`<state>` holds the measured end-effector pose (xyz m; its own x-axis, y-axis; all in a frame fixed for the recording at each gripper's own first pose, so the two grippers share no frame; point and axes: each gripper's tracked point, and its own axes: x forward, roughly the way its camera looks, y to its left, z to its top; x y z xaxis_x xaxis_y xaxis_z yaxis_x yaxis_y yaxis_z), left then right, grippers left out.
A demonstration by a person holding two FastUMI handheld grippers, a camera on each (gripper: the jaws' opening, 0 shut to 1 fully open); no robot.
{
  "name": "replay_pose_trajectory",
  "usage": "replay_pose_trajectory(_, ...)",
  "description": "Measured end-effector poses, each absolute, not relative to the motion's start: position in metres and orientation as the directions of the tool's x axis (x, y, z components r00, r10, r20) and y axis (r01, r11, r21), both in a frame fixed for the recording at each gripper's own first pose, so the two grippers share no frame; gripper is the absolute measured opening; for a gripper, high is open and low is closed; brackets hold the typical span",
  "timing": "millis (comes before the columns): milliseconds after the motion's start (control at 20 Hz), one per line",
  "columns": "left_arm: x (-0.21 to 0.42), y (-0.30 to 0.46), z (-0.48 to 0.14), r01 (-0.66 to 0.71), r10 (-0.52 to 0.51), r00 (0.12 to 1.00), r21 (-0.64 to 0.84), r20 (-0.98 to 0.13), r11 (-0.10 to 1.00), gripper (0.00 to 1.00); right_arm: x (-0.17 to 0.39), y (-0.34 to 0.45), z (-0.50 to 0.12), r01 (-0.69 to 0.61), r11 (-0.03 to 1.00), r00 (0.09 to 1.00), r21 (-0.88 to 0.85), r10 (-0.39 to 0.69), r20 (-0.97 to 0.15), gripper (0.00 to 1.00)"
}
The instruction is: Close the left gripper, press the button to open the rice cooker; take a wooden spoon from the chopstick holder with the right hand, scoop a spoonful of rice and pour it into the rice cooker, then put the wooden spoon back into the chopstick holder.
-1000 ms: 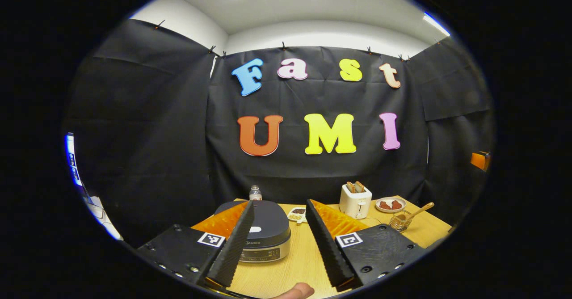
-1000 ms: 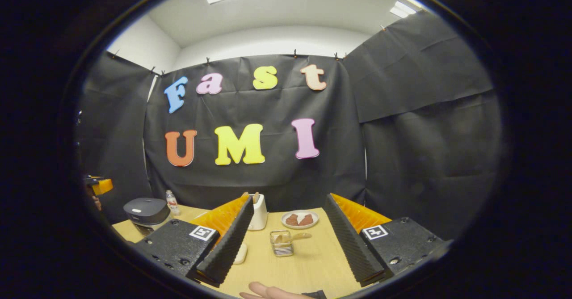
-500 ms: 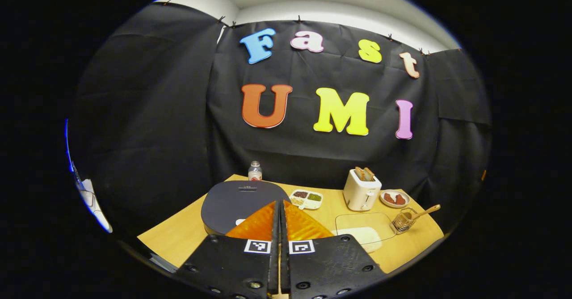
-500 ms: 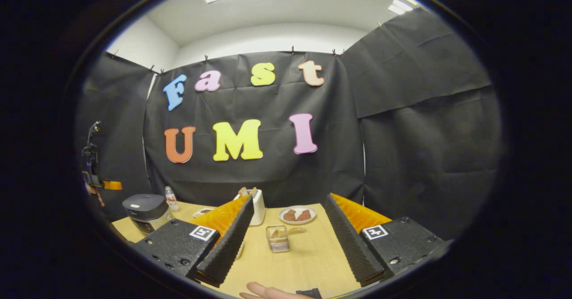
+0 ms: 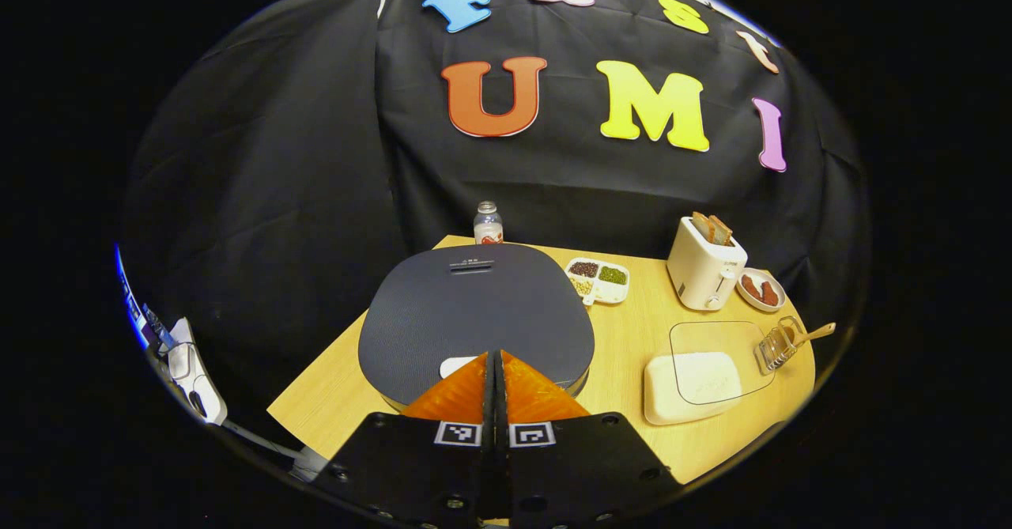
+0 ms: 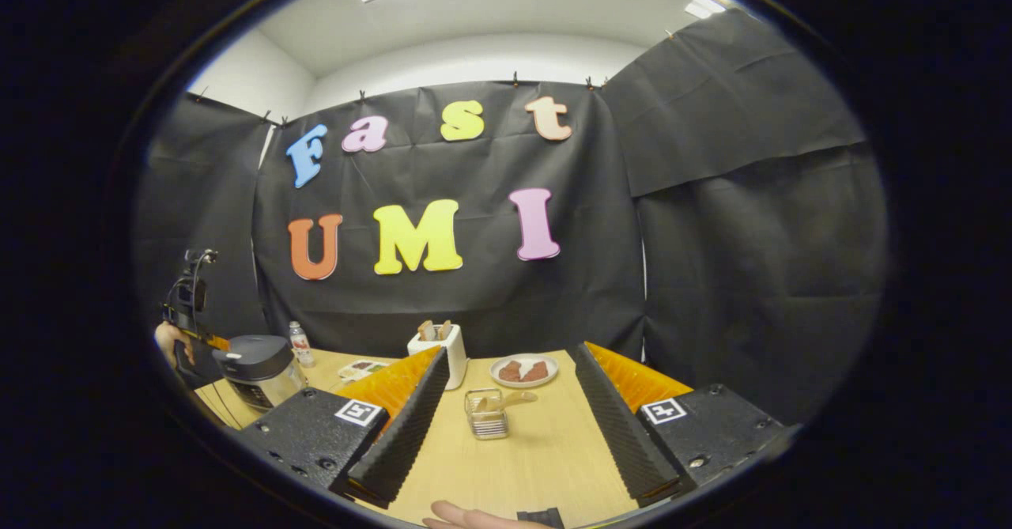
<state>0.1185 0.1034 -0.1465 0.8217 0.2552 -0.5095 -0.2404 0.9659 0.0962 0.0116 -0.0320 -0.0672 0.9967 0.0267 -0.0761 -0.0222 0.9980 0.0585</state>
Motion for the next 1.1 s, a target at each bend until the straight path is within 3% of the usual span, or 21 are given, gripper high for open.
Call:
replay_pose_trajectory(50, 0.122, 0.105, -0.149, -0.235, 0.259, 0.824, 0.111, -0.504, 0.966, 0.09, 0.014, -0.032, -0.069, -0.026, 0.997, 0.996, 0.072, 0.032, -0.083, 0.99)
replay_pose_trajectory(100, 0.125, 0.109, -0.151, -0.230, 0.260, 0.825, 0.123, -0.501, 0.965, 0.00, 0.016, -0.032, -0.074, -0.029, 0.996, 0.995, 0.084, 0.037, -0.095, 1.00)
replay_pose_trajectory(250, 0.124, 0.115, -0.163, -0.235, 0.257, 0.808, 0.109, -0.530, 0.966, 0.00, 0.017, -0.030, -0.081, -0.042, 0.994, 0.992, 0.098, 0.053, -0.112, 1.00)
replay_pose_trajectory(300, 0.125, 0.115, -0.169, -0.244, 0.257, 0.798, 0.098, -0.545, 0.965, 0.00, 0.018, -0.031, -0.081, -0.040, 0.995, 0.993, 0.089, 0.050, -0.109, 0.94)
replay_pose_trajectory(450, 0.124, 0.116, -0.176, -0.242, 0.247, 0.774, 0.089, -0.583, 0.966, 0.00, 0.015, -0.033, -0.079, -0.024, 0.997, 0.996, 0.067, 0.030, -0.088, 1.00)
replay_pose_trajectory(500, 0.131, 0.117, -0.175, -0.229, 0.234, 0.786, 0.082, -0.573, 0.970, 0.10, 0.013, -0.028, -0.079, -0.033, 0.997, 0.996, 0.071, 0.039, -0.085, 1.00)
replay_pose_trajectory(550, 0.126, 0.117, -0.176, -0.227, 0.225, 0.772, 0.072, -0.595, 0.971, 0.00, 0.011, -0.025, -0.079, -0.041, 0.996, 0.995, 0.075, 0.047, -0.088, 1.00)
replay_pose_trajectory(700, 0.127, 0.116, -0.174, -0.240, 0.219, 0.772, 0.046, -0.596, 0.970, 0.00, 0.009, -0.024, -0.082, -0.050, 0.996, 0.994, 0.075, 0.057, -0.093, 1.00)
replay_pose_trajectory(750, 0.129, 0.117, -0.173, -0.247, 0.228, 0.779, 0.050, -0.583, 0.968, 0.00, 0.008, -0.025, -0.082, -0.049, 0.996, 0.994, 0.071, 0.055, -0.093, 0.94)
replay_pose_trajectory(800, 0.129, 0.118, -0.170, -0.264, 0.243, 0.785, 0.047, -0.570, 0.963, 0.00, 0.007, -0.025, -0.085, -0.047, 0.997, 0.994, 0.066, 0.054, -0.094, 1.00)
replay_pose_trajectory(850, 0.131, 0.118, -0.169, -0.292, 0.265, 0.792, 0.039, -0.551, 0.956, 0.00, 0.008, -0.025, -0.087, -0.049, 0.997, 0.994, 0.059, 0.055, -0.091, 0.94)
replay_pose_trajectory(900, 0.134, 0.118, -0.165, -0.315, 0.286, 0.799, 0.038, -0.529, 0.948, 0.00, 0.008, -0.025, -0.089, -0.050, 0.998, 0.995, 0.046, 0.054, -0.087, 0.94)
replay_pose_trajectory(1050, 0.120, 0.106, -0.098, -0.320, 0.338, 0.877, 0.109, -0.341, 0.941, 0.01, 0.011, -0.025, -0.106, -0.049, 0.999, 0.994, 0.002, 0.049, -0.094, 0.94)
replay_pose_trajectory(1100, 0.119, 0.098, -0.081, -0.315, 0.336, 0.897, 0.117, -0.286, 0.942, 0.23, 0.013, -0.024, -0.113, -0.053, 0.999, 0.993, 0.001, 0.053, -0.106, 0.94)
